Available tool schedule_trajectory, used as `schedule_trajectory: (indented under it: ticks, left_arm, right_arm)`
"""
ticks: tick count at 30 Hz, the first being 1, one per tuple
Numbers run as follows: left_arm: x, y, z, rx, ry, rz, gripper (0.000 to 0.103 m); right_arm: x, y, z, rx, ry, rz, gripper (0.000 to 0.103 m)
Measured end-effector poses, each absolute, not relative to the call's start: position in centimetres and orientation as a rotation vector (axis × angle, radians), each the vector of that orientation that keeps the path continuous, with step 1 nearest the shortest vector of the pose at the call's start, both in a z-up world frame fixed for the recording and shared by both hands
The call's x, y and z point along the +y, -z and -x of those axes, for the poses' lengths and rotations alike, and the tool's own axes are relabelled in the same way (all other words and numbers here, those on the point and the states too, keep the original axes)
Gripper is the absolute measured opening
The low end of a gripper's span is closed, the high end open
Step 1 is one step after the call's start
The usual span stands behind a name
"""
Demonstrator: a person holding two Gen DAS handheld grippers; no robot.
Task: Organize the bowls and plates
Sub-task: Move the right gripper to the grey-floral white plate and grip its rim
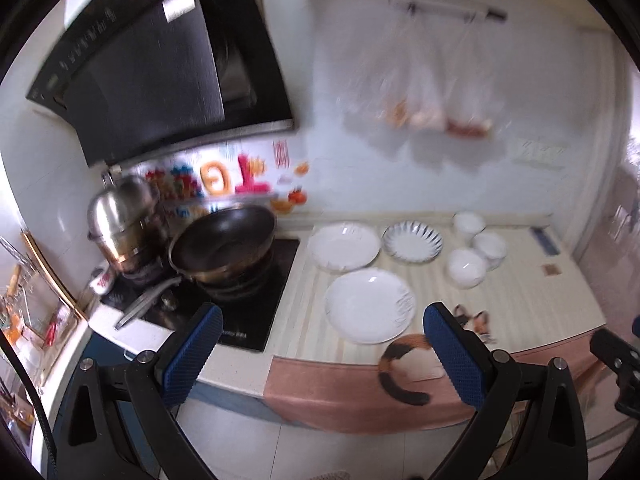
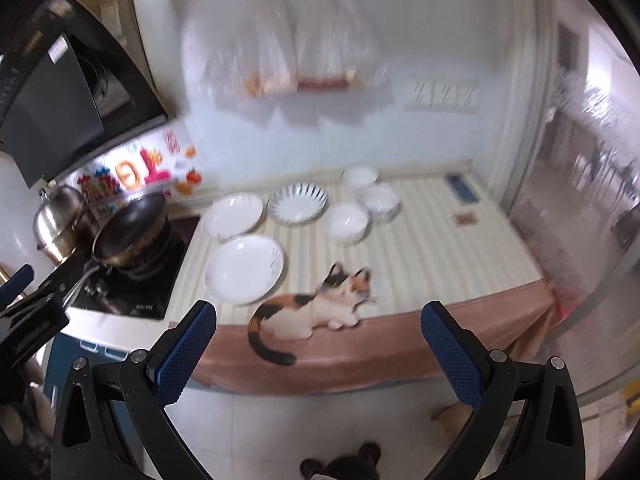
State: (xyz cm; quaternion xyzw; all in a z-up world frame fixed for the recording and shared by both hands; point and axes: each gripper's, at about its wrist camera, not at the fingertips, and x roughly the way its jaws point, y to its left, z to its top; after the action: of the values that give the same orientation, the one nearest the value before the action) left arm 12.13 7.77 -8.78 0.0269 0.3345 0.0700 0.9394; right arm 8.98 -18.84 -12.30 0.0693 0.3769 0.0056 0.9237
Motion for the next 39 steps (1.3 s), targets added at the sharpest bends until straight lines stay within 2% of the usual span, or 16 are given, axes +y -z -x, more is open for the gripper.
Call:
schedule_trajectory:
  ticks: [16,24,27,29,30,31,33,34,35,39]
  left_arm:
    - [11.7,30.4,-33.9,1.144,-0.103,0.012,0.103]
    - [14.0,37.8,-40.1,1.343,-0.151,0.132,0.099]
    - [14.7,39.2,-41.1,1.383,-0.136,0.177,0.091]
    - [15.0,39.9,-41.5,1.398,-0.117,0.201,0.088]
    - [15.0,40.1,-41.5,1.397,-0.100,0.215,0.077]
    - [15.0,40.3,-41.5,1.402,-0.086,0.223,0.070]
    - [14.9,40.6,-41.4,1.419,-0.060,0.241,0.049]
    - [14.8,40.7,-41.2,1.419,-0.046,0.252,0.047]
    - [14.7,40.6,-40.9,1.415,-0.050,0.246,0.046]
    - [14.8,40.3,-39.5,1.418,-0.056,0.258,0.046]
  right_arm:
    - [-14.8,35.9,-37.7,1.181,-0.250,-0.234,0.102]
    - [-11.8,43.4,-47.2,1.349,-0.386,-0.263,0.095]
    - [-10.9,44.6,-48.8,1.381,-0.409,-0.247,0.086]
    - [-10.5,45.3,-49.7,1.404,-0.419,-0.260,0.074]
    - [-10.2,45.7,-50.2,1.416,-0.434,-0.268,0.069]
    - [-10.0,45.6,-50.5,1.404,-0.438,-0.265,0.065]
    - [-9.2,45.3,-50.7,1.387,-0.475,-0.248,0.047]
    - [-8.8,45.2,-50.8,1.392,-0.486,-0.240,0.031]
    - [-8.3,45.4,-50.9,1.397,-0.494,-0.234,0.027]
    - [-7.5,45.3,-50.6,1.382,-0.462,-0.185,0.027]
